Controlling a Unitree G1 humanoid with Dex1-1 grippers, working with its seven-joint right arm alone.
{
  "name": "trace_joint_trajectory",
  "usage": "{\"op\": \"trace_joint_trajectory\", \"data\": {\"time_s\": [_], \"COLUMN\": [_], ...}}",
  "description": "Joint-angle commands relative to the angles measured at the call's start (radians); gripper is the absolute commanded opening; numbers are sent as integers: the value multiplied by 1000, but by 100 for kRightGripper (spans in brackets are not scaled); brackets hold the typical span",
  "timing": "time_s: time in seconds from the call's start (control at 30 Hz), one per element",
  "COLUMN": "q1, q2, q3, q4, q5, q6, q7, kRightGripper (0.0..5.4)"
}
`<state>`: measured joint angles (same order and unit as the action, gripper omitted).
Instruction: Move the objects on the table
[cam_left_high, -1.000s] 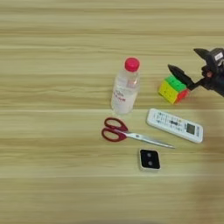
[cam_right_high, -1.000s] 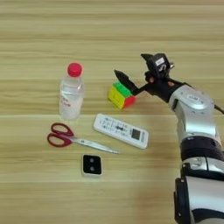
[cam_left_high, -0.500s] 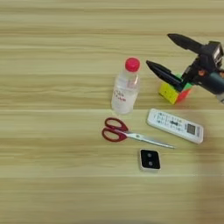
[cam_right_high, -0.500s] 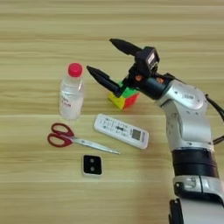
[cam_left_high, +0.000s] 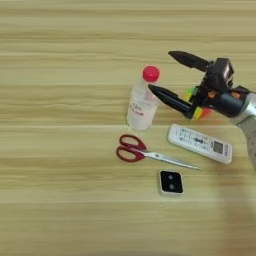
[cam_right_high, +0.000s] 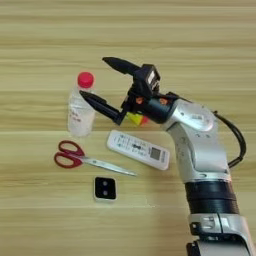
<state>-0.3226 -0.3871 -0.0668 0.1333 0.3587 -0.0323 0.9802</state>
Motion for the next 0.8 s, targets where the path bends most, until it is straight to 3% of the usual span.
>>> {"op": "trace_joint_trajectory", "data": {"time_s": [0.03, 0.53, 0.8], "q1": [-98, -84, -91], "q2": [16, 41, 36], "q3": [16, 111, 123], "q4": [10, 119, 163], "q5": [-54, -197, -229], "q6": [-47, -55, -43], "q7": [-75, -124, -135], "kRightGripper": [537, 537, 455]}}
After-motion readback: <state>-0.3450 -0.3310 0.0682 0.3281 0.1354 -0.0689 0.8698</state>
